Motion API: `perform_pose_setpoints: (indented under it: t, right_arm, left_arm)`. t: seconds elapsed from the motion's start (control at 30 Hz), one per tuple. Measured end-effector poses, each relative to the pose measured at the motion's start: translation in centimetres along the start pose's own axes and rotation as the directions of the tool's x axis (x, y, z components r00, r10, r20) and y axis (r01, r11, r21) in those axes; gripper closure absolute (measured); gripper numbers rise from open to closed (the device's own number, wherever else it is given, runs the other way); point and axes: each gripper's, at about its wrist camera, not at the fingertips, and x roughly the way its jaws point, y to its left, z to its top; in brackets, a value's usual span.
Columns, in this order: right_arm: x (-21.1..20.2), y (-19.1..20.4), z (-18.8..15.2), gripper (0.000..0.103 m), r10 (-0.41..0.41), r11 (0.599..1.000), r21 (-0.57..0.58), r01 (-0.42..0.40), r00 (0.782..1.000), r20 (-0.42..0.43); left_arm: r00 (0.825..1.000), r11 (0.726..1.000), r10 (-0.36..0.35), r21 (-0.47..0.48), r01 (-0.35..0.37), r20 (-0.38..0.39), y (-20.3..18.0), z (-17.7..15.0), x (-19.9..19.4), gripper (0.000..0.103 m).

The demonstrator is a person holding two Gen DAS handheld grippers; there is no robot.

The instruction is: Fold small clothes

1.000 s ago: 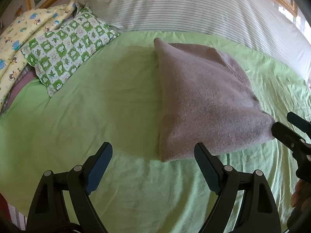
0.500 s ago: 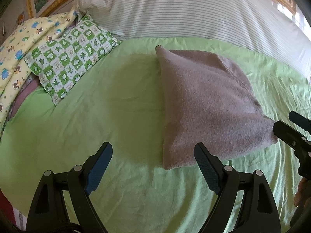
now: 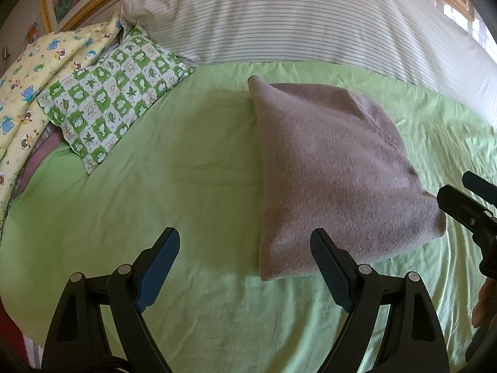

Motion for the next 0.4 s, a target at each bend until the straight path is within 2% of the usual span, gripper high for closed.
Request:
perform_pose_setpoints:
  t: [0.4]
  right_arm:
    - [0.02,0.16,0.22,0.01,0.0,1.0,0.003,0.0,1.0,0.0]
  left_arm:
    - [1.0,1.0,0.004,0.002,-0.004,-0.001,0.05,0.45,-0.17,0.016]
